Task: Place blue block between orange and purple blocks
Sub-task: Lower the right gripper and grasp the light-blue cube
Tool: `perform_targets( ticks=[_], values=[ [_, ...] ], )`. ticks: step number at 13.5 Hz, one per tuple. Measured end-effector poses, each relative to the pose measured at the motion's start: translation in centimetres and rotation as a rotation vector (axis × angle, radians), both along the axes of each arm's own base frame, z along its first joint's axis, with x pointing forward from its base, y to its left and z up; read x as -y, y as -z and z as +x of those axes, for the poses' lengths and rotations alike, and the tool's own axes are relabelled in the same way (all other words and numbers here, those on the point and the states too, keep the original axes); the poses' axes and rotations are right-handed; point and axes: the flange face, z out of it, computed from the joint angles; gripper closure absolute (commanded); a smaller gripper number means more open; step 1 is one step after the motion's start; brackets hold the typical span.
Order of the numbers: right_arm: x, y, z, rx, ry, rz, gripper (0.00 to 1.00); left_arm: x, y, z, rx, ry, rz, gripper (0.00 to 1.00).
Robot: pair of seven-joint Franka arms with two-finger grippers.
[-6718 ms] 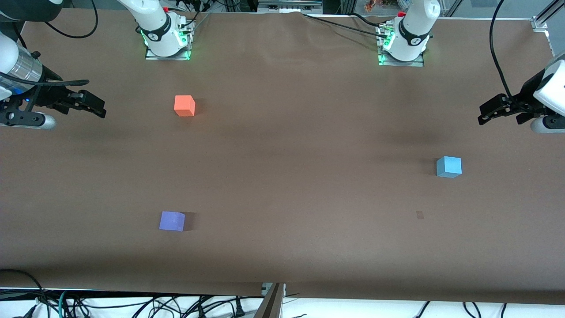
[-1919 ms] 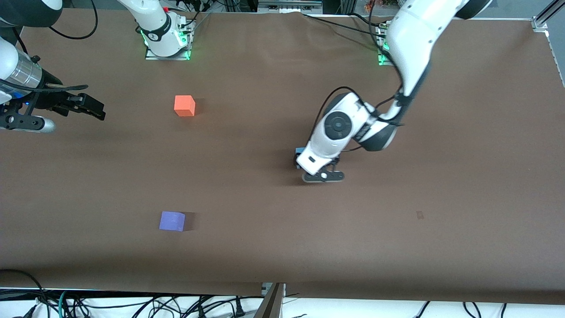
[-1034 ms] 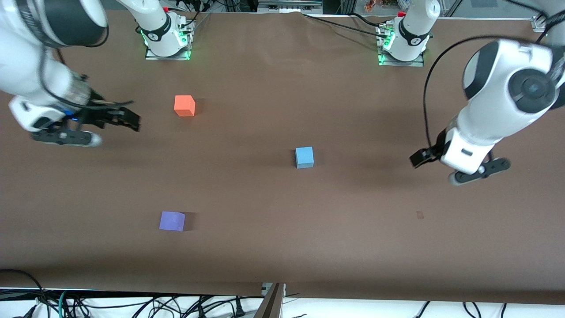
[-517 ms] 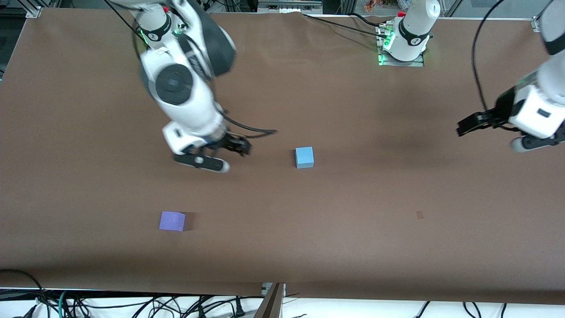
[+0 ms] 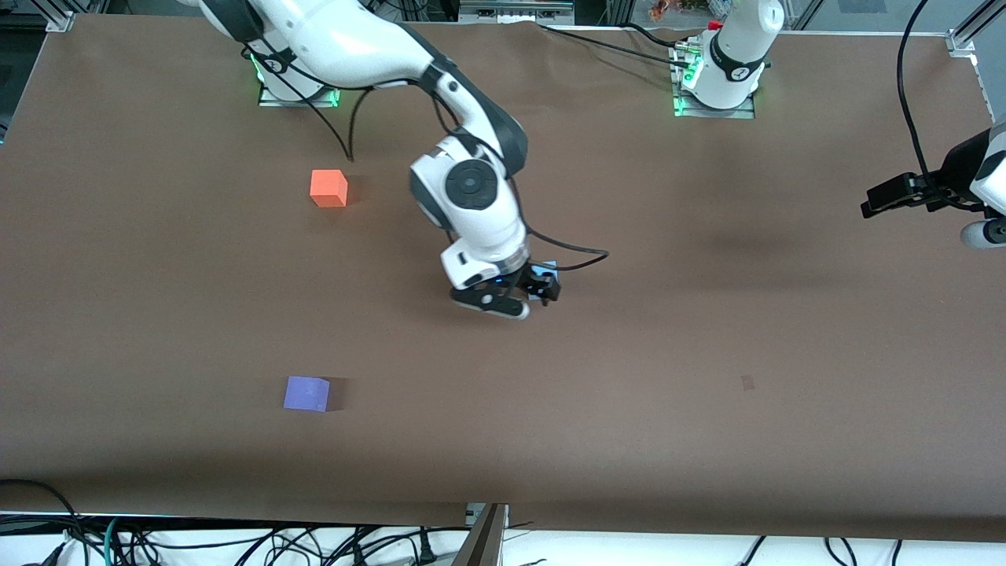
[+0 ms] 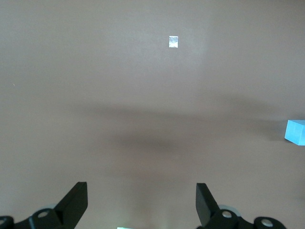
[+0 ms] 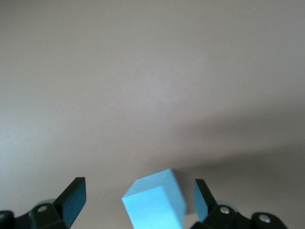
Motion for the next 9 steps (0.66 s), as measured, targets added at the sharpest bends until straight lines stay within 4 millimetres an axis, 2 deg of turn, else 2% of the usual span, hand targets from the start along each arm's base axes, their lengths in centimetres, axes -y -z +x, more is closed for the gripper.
perform_targets(
  ticks=[2, 4, 9],
  values=[
    [-2.3, 3.6, -2.1, 0.033, -0.011, -0.021, 0.0, 0.4, -0.6, 0.1, 0.009, 0.007, 0.0, 0.0],
    [-3.6, 5.8, -3.7, 0.056, -0.044, -0.061, 0.0, 0.5, -1.2, 0.2, 0.018, 0.01, 0.0, 0.0],
    [-3.8, 7.0, -4.7, 0.062, -0.139, -0.137, 0.0, 0.4, -0.9, 0.6, 0.013, 0.012, -0.001, 0.0]
  ],
)
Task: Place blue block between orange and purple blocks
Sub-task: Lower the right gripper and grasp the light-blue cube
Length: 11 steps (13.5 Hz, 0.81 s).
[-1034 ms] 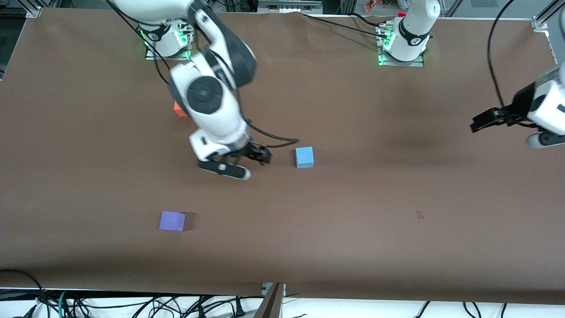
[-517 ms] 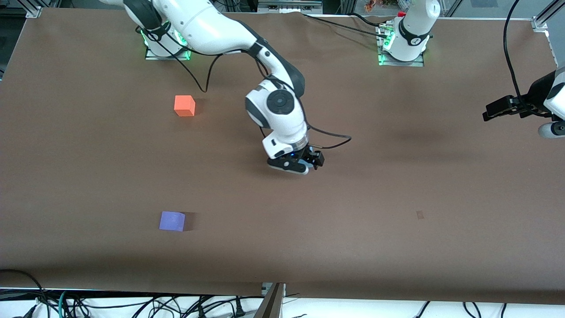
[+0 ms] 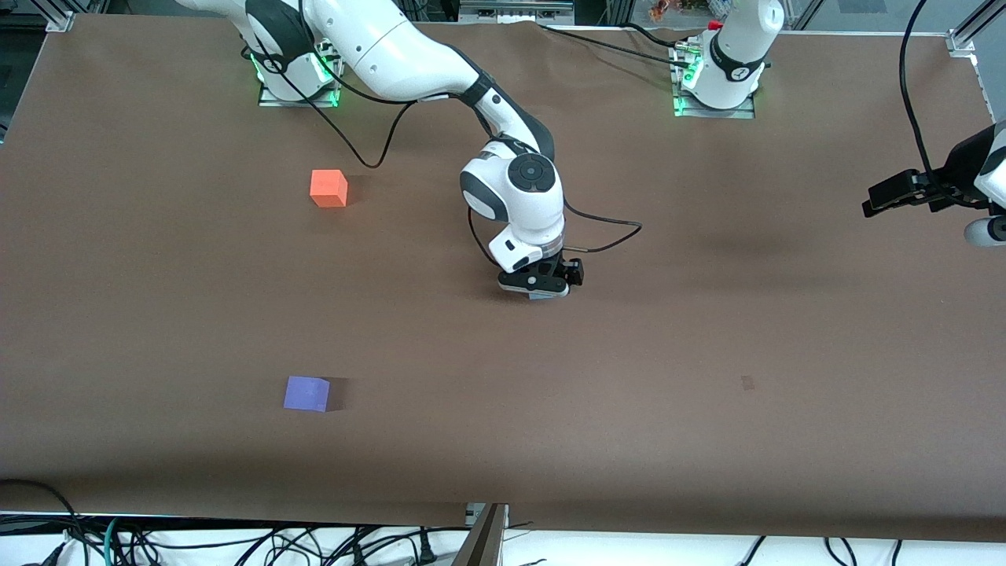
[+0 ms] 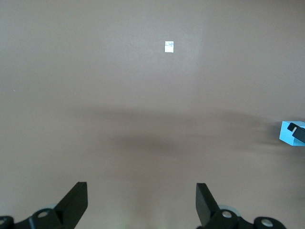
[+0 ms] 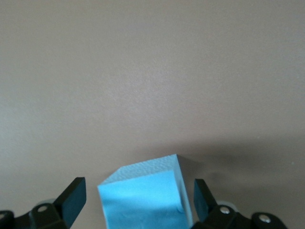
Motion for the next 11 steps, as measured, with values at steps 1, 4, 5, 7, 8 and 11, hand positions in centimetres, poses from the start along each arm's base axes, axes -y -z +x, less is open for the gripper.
perform_targets(
  ticks=[1, 4, 5, 7, 8, 11],
  values=[
    [0.0, 0.11, -0.13, -0.001, -0.026, -0.015, 0.0, 0.0, 0.1, 0.07, -0.001, 0.001, 0.0, 0.0],
    [-0.24, 0.38, -0.71, 0.003, -0.08, -0.051, 0.01, -0.01, 0.16, 0.17, -0.002, 0.002, 0.0, 0.0],
    [-0.27, 0.49, -0.84, -0.001, -0.088, -0.058, 0.07, -0.01, 0.14, 0.17, -0.001, 0.002, 0.0, 0.0],
    [-0.25, 0.52, -0.86, -0.001, -0.095, -0.062, 0.34, -0.01, 0.11, 0.17, -0.001, 0.002, 0.0, 0.0],
    [-0.22, 0.52, -0.82, -0.001, -0.098, -0.063, 0.47, -0.01, 0.11, 0.17, -0.001, 0.002, 0.0, 0.0],
    [0.58, 0.52, -0.27, -0.012, -0.127, -0.1, 0.89, -0.02, 0.25, 0.23, -0.004, 0.002, -0.001, 0.0]
  ],
)
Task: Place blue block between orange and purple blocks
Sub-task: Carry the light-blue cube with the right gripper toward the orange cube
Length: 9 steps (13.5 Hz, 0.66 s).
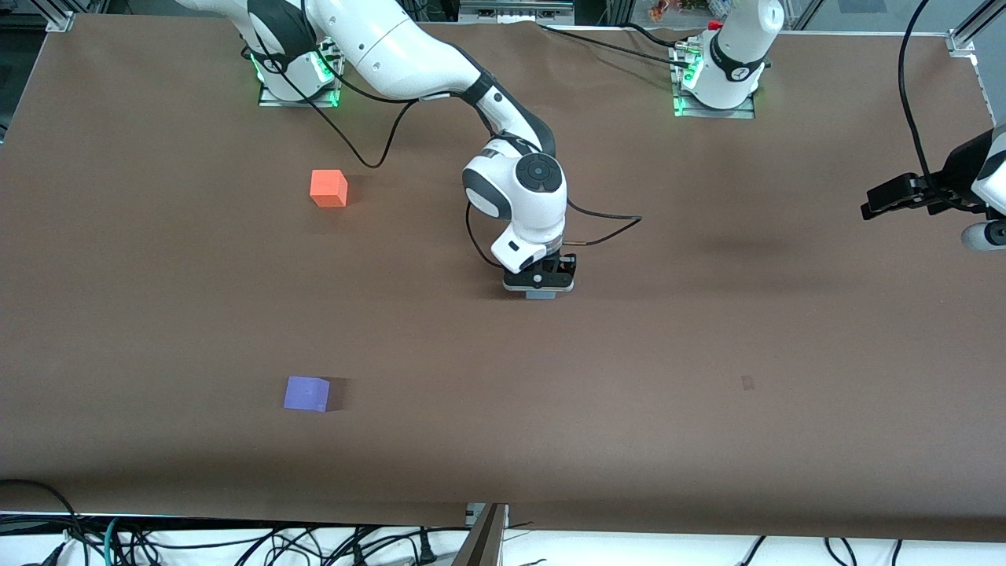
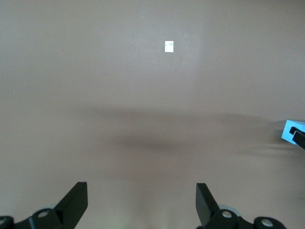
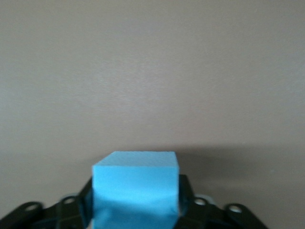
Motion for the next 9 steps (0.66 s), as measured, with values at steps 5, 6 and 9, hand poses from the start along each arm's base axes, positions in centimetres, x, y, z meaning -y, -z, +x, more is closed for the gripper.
perform_targets(
  ticks=[5, 6, 9],
  values=[
    [5.8, -3.6, 5.3, -0.069, -0.018, -0.069, 0.94, 0.3, 0.1, 0.0, -0.001, 0.008, -0.001, 0.0],
    [8.1, -5.7, 7.0, -0.103, -0.025, -0.07, 0.94, 0.4, 0.0, 0.0, -0.001, 0.01, -0.001, 0.0],
    [16.7, -12.7, 11.4, -0.167, -0.034, -0.11, 0.94, 0.4, 0.0, 0.0, -0.001, 0.012, -0.001, 0.0]
  ],
)
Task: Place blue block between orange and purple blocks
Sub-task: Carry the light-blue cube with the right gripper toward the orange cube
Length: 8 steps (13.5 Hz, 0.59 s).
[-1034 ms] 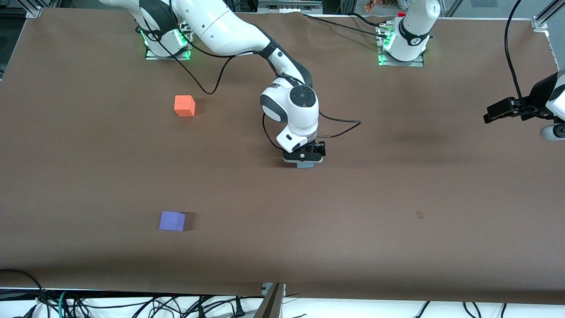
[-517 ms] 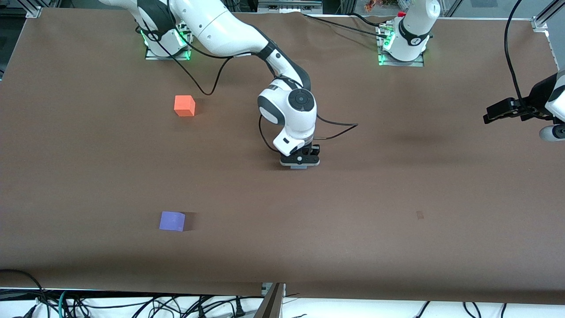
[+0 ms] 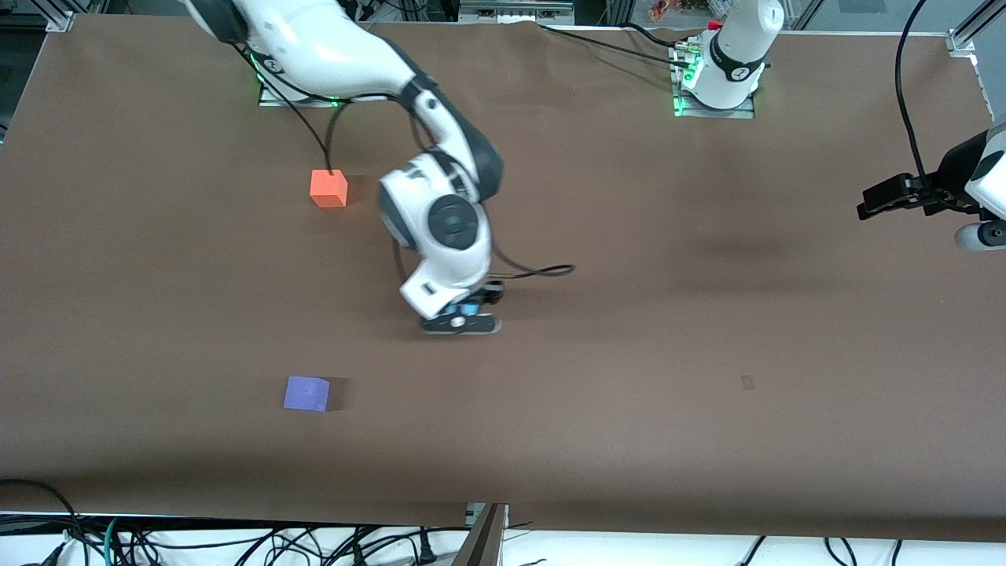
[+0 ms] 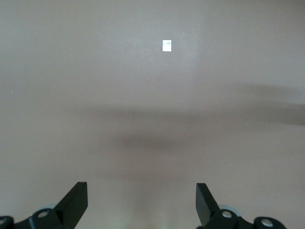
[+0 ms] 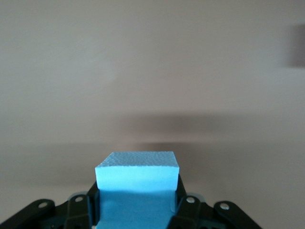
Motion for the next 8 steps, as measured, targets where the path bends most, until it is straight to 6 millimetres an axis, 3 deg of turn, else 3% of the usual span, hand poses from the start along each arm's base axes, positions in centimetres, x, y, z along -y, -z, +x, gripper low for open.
perform_targets(
  ticks=[1, 3, 6, 8],
  values=[
    [3.3, -1.4, 1.1, -0.01, -0.011, -0.011, 0.94, 0.0, 0.0, 0.0, 0.0, 0.0, 0.0, 0.0],
    [10.4, -1.9, 2.5, -0.051, -0.021, -0.021, 0.93, 0.0, 0.0, 0.0, 0.0, 0.001, 0.0, 0.0],
    [19.3, 0.9, 2.1, -0.094, -0.023, -0.002, 0.93, 0.0, 0.0, 0.0, 0.0, 0.002, 0.0, 0.0],
    [22.7, 4.0, -0.3, -0.08, -0.022, 0.009, 0.93, 0.0, 0.0, 0.0, 0.0, 0.002, 0.0, 0.0]
  ],
)
